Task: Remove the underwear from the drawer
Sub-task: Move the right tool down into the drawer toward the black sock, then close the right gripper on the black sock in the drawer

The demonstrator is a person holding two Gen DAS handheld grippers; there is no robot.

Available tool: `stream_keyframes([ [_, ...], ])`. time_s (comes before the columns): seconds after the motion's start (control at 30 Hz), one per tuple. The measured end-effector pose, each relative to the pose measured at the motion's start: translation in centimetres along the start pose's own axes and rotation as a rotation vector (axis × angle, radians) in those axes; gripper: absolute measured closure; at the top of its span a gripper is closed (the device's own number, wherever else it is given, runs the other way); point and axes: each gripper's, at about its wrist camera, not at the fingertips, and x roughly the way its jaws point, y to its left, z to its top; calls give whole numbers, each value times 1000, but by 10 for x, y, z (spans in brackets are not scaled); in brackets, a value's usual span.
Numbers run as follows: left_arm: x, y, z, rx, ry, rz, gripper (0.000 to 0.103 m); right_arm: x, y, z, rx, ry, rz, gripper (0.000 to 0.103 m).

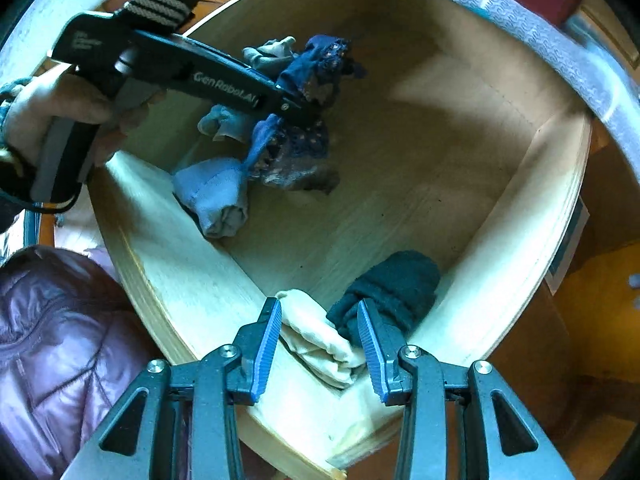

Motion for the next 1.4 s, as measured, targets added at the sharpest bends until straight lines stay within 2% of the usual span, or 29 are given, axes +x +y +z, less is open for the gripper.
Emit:
stream_keyframes([
  [0.3,-26,-2,-1,3,-97,1,67,22,5,13,36,19,35,62],
  [0.6,-44,8,-4,-14,-126,-6,67,29,2,14,81,31,87,58],
  [0.87,-42,7,-6,-17,-139,1,67,34,1,18,94,45,78,57],
  [0.97,-44,7,-8,-22,-148,4,67,36,-1,23,106,42,39,57],
  [1.17,-45,5,-14,-24,-157,7,67,37,2,38,67,70,-105,58],
  [1.23,-46,5,-15,-23,-159,4,67,42,3,41,41,105,-164,63],
  [1.4,-45,7,-18,-29,-159,-4,67,66,16,43,-59,217,-306,63],
])
